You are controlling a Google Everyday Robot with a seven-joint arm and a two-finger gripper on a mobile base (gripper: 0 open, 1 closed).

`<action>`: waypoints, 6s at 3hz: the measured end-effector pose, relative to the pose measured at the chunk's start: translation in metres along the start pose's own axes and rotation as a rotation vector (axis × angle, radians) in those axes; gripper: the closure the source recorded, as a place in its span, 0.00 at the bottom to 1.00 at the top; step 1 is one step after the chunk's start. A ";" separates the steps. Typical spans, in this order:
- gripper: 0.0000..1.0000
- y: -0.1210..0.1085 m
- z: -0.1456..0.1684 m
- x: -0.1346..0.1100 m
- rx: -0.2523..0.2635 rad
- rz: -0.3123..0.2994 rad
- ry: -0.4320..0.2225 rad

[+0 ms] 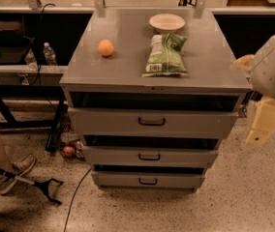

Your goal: Open top drawer

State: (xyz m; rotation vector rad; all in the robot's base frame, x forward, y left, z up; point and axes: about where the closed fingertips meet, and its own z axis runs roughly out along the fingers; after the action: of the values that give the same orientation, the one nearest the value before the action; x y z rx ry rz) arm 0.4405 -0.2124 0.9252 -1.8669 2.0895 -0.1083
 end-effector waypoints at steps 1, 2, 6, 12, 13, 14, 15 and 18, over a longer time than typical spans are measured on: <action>0.00 0.004 0.036 0.008 -0.002 -0.039 -0.012; 0.00 0.001 0.078 0.013 0.011 -0.056 0.000; 0.00 -0.015 0.205 0.022 0.024 -0.047 -0.030; 0.56 -0.050 0.313 -0.014 -0.065 -0.160 -0.117; 0.81 -0.029 0.288 0.006 -0.073 -0.146 -0.121; 1.00 -0.004 0.259 0.022 -0.090 -0.128 -0.129; 1.00 0.031 0.224 0.040 -0.122 -0.086 -0.133; 1.00 0.060 0.220 0.050 -0.142 -0.054 -0.117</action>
Offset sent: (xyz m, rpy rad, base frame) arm 0.0464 0.0012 -0.1322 -0.0401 -0.0428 0.0542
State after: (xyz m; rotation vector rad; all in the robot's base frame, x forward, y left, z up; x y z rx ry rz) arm 0.4442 -0.2171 0.6920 -1.9613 2.0154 0.1369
